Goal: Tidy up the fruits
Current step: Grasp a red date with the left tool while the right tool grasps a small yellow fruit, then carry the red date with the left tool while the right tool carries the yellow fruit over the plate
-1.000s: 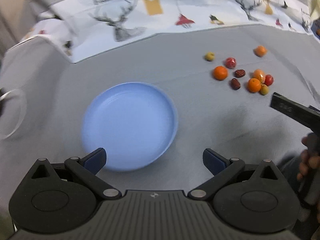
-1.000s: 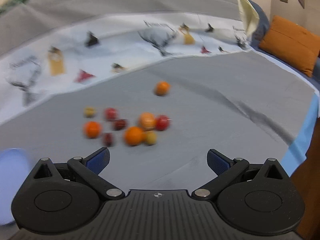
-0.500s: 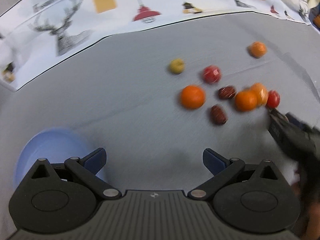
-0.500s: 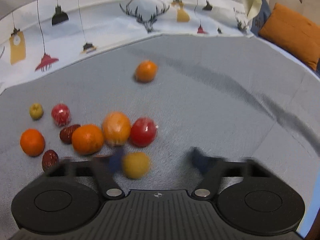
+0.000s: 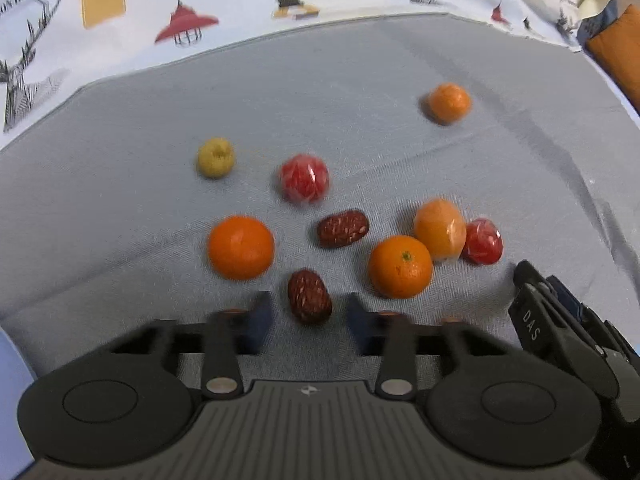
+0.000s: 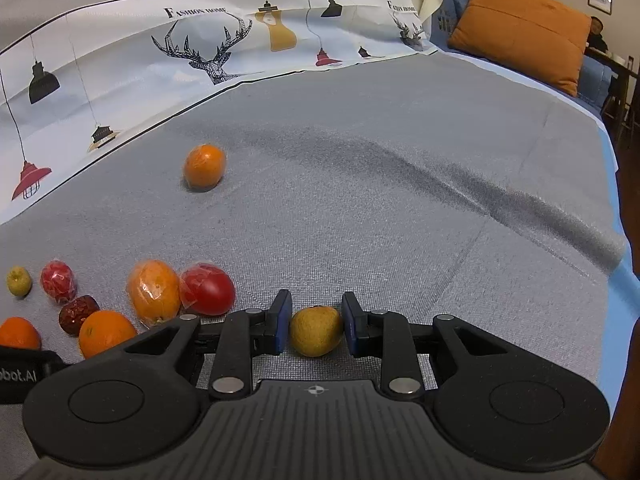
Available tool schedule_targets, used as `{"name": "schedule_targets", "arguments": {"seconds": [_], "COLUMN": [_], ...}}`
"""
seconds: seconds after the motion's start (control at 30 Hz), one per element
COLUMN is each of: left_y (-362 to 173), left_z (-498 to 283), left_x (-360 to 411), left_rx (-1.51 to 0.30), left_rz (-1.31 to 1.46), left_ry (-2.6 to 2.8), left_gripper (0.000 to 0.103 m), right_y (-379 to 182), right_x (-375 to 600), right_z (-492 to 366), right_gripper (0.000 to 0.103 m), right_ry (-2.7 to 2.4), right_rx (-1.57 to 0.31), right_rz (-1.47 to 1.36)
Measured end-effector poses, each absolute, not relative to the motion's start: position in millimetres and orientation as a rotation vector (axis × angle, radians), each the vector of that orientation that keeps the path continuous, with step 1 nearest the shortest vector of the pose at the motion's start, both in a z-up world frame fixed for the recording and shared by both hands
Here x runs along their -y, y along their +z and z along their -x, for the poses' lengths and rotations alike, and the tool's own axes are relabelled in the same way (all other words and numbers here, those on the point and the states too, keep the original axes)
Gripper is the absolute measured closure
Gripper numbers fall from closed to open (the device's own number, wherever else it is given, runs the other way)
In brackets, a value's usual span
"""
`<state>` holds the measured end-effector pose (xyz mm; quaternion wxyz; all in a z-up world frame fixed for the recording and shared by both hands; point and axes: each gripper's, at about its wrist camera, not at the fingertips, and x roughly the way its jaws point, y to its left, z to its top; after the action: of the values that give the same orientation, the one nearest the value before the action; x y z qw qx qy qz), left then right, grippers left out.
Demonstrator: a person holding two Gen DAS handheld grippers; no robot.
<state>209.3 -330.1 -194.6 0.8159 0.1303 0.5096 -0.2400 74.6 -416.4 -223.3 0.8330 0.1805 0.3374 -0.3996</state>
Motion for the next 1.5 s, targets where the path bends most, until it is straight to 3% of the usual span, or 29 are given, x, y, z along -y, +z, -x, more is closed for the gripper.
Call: {"name": "schedule_targets", "arguments": {"seconds": [0.17,0.43,0.67,0.93,1.5], "left_y": [-179.2,-103.6,-47.0,-2.1,5.4], "left_z": [-197.8,-141.7,-84.3,-34.7,45.5], "left_x": [316.3,248.4,162.3,81.9,0.6], "left_rx": [-1.034,-0.955,-0.954,-0.908,-0.892], "left_rz": [-0.271,-0.286,-0.267,-0.182,-0.054], "left_ry": [-0.519,-0.477,-0.379,-0.317,-0.342], "left_gripper": [0.079,0.079,0.079,0.079,0.079], "right_y": [-213.3,-187.1,-124.9,-49.1,-2.5], "right_x": [420.4,414.0,384.9,302.1,191.9], "right_z": [-68.1,-57.1,-6.3,55.8,113.3], "right_gripper": [0.075,0.075,0.075,0.075,0.075], "right_ry": [-0.855,-0.833,-0.694,-0.425,-0.215], "right_rx": [-0.638,-0.515,-0.511,-0.502,-0.546], "right_rz": [-0.417,-0.339,-0.522,-0.479,-0.399]}}
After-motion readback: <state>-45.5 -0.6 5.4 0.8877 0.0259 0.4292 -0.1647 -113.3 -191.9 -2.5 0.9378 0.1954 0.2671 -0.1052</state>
